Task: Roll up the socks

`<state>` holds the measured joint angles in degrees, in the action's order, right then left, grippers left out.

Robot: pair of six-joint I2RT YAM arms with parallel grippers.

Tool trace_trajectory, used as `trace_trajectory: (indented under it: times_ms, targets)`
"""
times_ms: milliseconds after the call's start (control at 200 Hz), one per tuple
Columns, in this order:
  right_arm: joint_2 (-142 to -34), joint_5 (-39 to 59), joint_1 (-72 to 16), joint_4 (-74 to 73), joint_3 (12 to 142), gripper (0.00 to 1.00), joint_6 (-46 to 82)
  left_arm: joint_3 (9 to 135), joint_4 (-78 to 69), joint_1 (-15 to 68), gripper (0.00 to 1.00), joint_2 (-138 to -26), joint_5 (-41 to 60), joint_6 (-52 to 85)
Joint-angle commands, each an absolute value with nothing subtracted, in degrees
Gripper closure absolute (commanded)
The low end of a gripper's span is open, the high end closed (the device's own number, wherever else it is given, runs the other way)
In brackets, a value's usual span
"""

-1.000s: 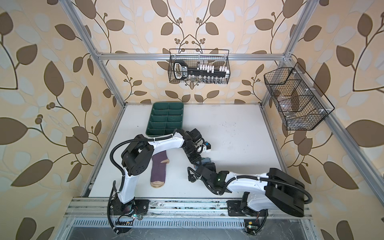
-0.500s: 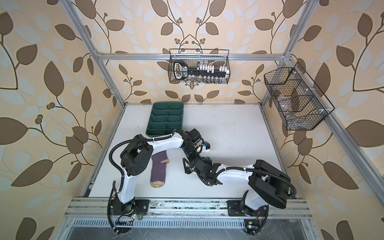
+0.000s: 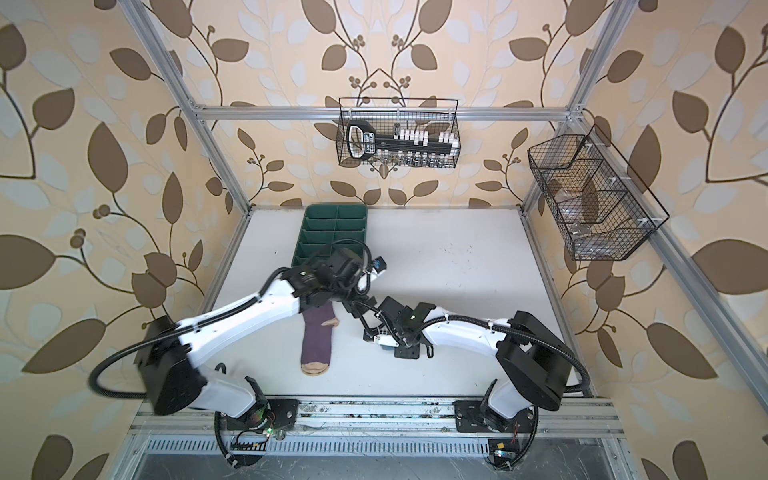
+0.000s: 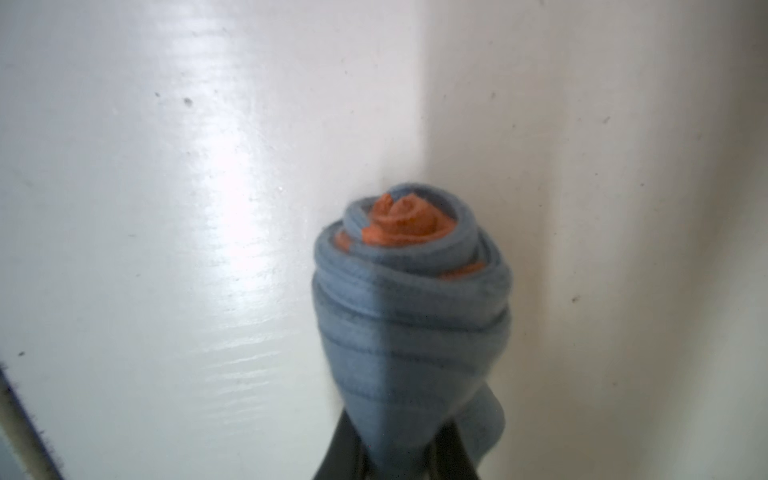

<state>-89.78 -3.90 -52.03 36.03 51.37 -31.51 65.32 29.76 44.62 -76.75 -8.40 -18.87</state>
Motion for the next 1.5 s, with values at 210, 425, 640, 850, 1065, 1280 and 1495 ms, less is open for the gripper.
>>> trace_trajectory:
  times_ms: [210,425,640,850,1065,1280,1495]
  targets:
    - [-102.83,10.81,-44.69,49.91,61.38,1.0,-30.42,57.65,42.55,45.12,0.09,-45.78,-3.49,-50.86]
    - [-107.92,9.87,-41.45,50.14,65.04,0.99,-32.06,52.72,41.57,54.32,0.13,-43.33,-10.58,-53.9]
    - [-109.82,9.94,-39.06,48.7,67.57,0.99,-36.94,37.61,14.86,72.25,0.12,-52.17,-23.54,-53.6]
    - [-113.89,11.31,-37.17,50.53,70.9,0.99,-38.27,33.93,-6.18,72.86,0.14,-68.81,-21.89,-46.9]
    - [-114.17,13.44,-37.17,50.58,70.91,0.99,-38.45,34.86,-18.09,70.38,0.22,-84.87,-22.46,-44.72]
    - [-112.58,17.57,-37.19,50.03,69.71,0.99,-39.15,36.41,-21.9,66.18,0.33,-92.82,-21.62,-43.54]
    - [-112.32,20.39,-37.28,50.41,69.7,0.99,-39.65,38.59,-24.05,65.39,0.6,-98.17,-21.52,-42.05]
